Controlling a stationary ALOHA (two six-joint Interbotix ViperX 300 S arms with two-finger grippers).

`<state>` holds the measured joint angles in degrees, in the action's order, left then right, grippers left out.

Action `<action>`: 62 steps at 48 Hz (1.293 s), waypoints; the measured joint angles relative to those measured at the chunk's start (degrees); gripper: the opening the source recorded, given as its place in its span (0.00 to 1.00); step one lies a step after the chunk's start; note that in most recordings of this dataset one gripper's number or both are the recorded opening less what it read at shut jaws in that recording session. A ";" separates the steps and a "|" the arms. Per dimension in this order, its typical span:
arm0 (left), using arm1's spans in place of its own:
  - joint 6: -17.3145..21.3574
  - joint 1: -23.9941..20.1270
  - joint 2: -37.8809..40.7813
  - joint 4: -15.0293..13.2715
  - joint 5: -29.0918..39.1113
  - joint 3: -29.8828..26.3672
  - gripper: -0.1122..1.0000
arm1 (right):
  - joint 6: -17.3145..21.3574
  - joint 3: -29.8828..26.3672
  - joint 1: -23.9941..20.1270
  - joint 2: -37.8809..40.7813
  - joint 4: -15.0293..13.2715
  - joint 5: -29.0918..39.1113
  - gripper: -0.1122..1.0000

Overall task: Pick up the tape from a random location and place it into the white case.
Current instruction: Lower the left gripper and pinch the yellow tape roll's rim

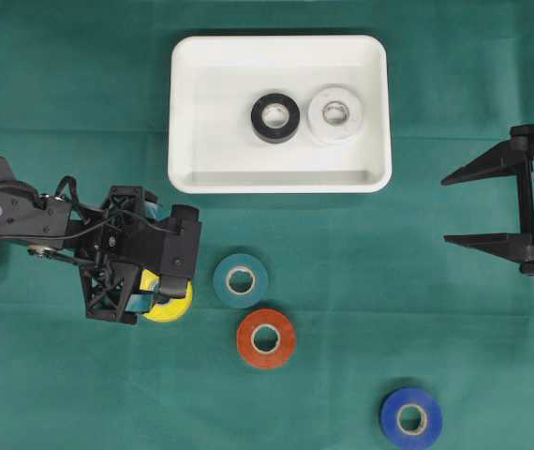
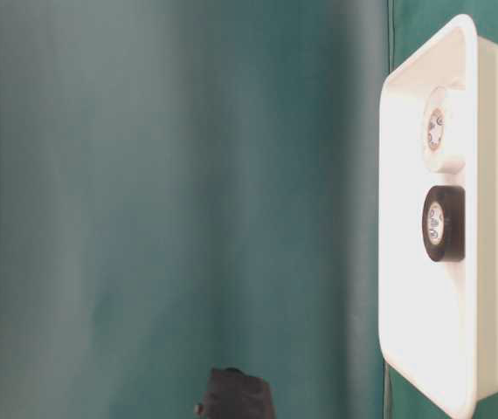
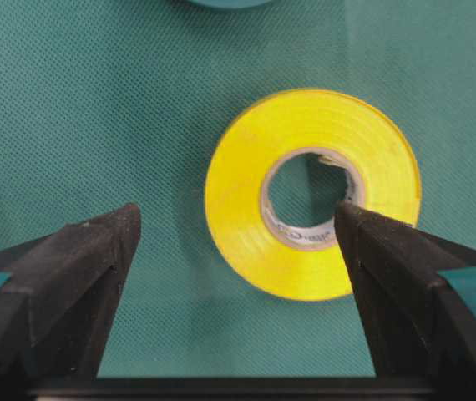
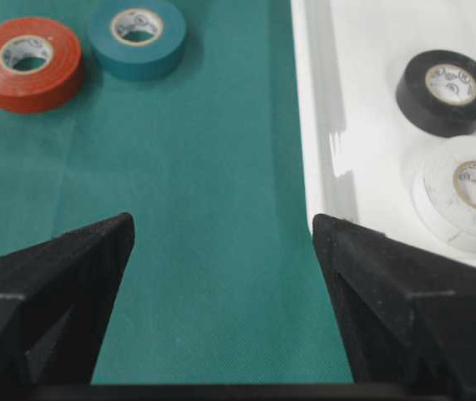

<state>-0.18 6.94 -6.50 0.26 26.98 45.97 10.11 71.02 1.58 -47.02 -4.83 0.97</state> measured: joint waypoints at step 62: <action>-0.09 -0.62 4.83 0.09 -3.87 0.79 0.29 | 0.00 0.00 0.00 0.09 0.00 -0.09 0.87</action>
<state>-0.26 6.33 -1.67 0.35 23.12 46.76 10.11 71.02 1.58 -46.93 -4.83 0.88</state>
